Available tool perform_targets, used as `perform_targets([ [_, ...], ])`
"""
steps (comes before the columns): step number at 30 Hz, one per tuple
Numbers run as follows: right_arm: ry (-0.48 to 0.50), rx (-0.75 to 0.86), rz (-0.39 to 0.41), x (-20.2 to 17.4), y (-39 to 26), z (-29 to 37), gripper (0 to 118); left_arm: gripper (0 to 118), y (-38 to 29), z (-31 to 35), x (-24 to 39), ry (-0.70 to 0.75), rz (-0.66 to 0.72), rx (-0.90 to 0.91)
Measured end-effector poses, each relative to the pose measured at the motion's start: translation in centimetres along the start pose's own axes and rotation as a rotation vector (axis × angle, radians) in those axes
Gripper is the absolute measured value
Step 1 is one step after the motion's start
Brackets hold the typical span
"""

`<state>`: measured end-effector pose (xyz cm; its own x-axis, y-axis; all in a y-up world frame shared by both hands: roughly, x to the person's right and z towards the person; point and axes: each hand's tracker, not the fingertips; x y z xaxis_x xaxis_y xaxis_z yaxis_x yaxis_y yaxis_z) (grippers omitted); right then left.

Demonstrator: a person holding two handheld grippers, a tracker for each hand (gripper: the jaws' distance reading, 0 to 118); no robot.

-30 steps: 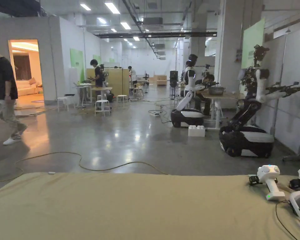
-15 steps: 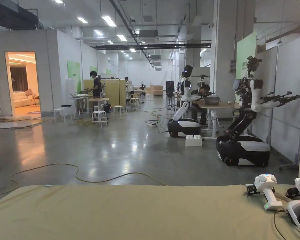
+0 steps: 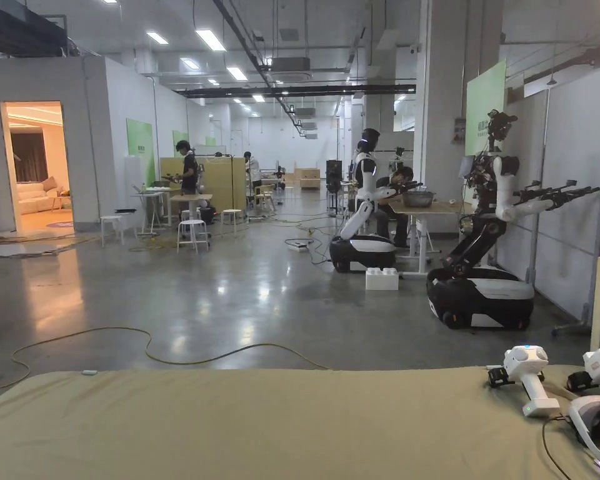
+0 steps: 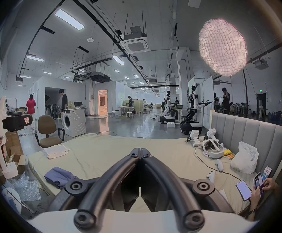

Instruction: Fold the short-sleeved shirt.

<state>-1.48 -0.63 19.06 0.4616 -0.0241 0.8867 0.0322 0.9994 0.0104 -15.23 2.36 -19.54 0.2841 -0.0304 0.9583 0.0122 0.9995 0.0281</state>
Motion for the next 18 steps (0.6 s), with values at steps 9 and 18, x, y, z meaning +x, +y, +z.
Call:
perform_targets([
  [9,-0.002,0.014,-0.002,0.2,-0.1,-0.4,2,26,-0.2,-1.0,0.4,-0.041,0.022,-0.003],
  [18,0.02,0.044,-0.07,0.8,-0.2,-0.5,115,106,-0.8,-1.0,-0.1,-0.019,0.043,0.002],
])
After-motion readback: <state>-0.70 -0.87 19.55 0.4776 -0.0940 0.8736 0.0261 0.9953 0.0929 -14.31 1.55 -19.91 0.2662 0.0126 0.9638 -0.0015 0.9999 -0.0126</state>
